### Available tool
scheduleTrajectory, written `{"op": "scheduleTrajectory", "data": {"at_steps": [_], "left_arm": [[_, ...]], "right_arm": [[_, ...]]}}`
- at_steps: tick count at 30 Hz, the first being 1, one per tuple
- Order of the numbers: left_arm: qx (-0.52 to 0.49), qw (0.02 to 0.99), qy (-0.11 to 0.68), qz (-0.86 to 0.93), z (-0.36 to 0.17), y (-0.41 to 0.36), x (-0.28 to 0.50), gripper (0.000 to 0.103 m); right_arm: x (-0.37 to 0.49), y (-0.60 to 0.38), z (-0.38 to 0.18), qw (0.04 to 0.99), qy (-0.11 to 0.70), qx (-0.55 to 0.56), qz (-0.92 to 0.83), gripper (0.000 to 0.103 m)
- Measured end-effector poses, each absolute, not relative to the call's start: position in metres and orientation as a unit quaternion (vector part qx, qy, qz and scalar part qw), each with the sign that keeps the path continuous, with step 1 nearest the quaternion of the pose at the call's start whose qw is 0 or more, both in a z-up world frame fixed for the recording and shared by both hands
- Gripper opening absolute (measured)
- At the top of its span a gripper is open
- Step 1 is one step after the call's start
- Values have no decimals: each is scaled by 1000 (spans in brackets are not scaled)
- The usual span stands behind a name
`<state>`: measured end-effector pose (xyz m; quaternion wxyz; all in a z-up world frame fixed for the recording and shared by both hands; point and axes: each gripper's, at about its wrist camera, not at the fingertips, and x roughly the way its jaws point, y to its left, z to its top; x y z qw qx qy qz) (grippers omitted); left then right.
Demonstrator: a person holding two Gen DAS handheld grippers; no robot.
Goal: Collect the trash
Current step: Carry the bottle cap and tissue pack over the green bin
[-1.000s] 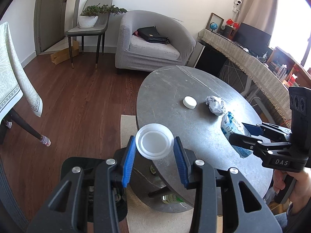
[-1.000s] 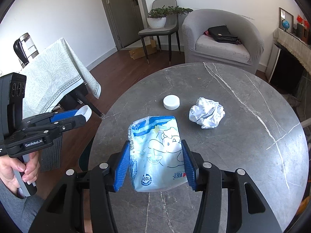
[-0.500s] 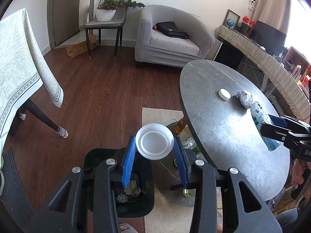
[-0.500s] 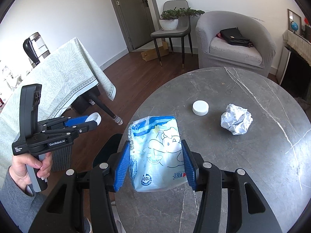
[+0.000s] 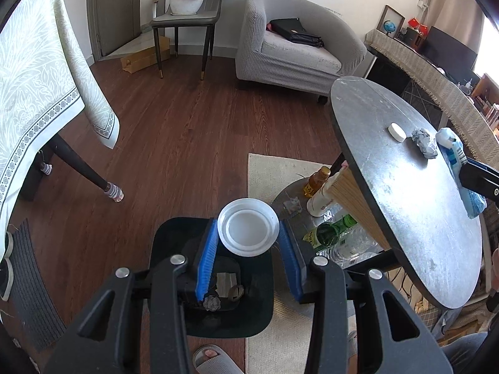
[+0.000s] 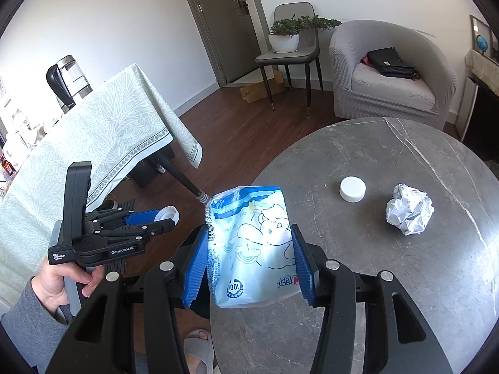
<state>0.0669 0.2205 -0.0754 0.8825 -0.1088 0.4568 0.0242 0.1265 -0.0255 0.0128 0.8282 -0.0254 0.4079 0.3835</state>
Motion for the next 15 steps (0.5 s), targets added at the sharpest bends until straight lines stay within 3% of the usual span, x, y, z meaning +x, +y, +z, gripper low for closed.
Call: {"op": "scheduleTrajectory", "data": {"at_steps": [15], "left_arm": [[-139,854,499,51,-122,261,60,42]], "right_arm": [[121,36,8,808,408,-24,425,51]]}}
